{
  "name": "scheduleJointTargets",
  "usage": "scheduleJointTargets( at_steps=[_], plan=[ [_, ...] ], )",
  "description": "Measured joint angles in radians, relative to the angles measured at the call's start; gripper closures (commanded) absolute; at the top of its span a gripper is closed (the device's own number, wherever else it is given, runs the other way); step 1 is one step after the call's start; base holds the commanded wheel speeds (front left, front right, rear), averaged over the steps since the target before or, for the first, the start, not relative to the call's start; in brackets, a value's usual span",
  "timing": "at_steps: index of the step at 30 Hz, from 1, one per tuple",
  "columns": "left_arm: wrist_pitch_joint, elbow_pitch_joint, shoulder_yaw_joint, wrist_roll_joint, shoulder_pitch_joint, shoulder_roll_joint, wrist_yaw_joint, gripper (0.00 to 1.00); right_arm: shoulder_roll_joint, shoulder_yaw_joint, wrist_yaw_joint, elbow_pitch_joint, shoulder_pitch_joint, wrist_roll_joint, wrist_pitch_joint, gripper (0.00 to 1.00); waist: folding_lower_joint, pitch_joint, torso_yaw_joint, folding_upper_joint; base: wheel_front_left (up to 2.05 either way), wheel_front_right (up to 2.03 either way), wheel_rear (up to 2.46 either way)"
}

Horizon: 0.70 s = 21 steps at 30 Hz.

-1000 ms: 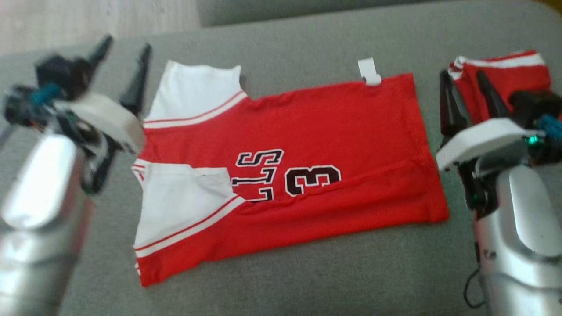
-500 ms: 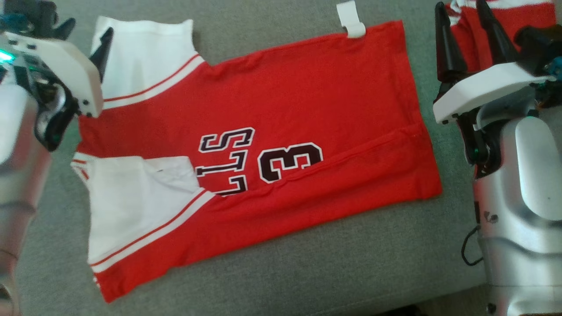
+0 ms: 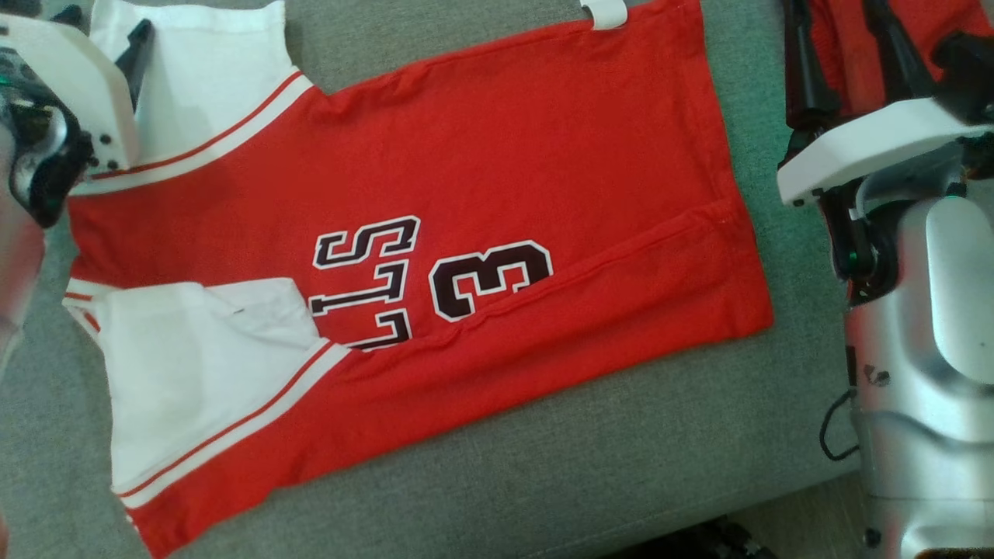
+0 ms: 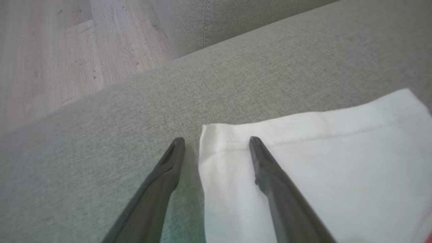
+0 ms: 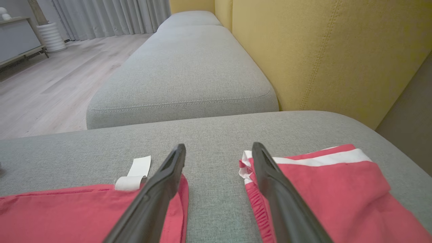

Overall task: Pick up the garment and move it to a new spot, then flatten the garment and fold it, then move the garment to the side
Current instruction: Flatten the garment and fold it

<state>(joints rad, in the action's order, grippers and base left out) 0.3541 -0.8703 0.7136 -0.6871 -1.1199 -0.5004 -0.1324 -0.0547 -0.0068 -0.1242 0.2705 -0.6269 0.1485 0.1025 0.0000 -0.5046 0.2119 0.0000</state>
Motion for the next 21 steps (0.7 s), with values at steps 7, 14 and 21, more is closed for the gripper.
scheduleJointTargets(
  at_steps=[7,14,21],
  plan=[
    [0.093,-0.02,0.032,-0.106,-0.041,-0.002,0.0,0.61,0.0,-0.011,0.0,0.002,-0.009,0.0,-0.002,0.0,0.0,-0.009,0.006,0.0,0.0,0.0,0.0],
    [0.05,0.004,0.091,-0.145,-0.043,-0.002,0.0,1.0,0.0,-0.045,0.0,0.007,-0.024,-0.013,-0.003,0.0,0.0,0.006,-0.009,0.0,0.0,0.0,0.0],
    [-0.187,0.026,0.1,-0.099,-0.043,0.036,0.0,1.0,-0.002,-0.056,0.0,0.046,-0.024,-0.028,0.034,0.0,0.0,0.056,-0.062,0.0,0.0,0.0,0.0]
  ],
)
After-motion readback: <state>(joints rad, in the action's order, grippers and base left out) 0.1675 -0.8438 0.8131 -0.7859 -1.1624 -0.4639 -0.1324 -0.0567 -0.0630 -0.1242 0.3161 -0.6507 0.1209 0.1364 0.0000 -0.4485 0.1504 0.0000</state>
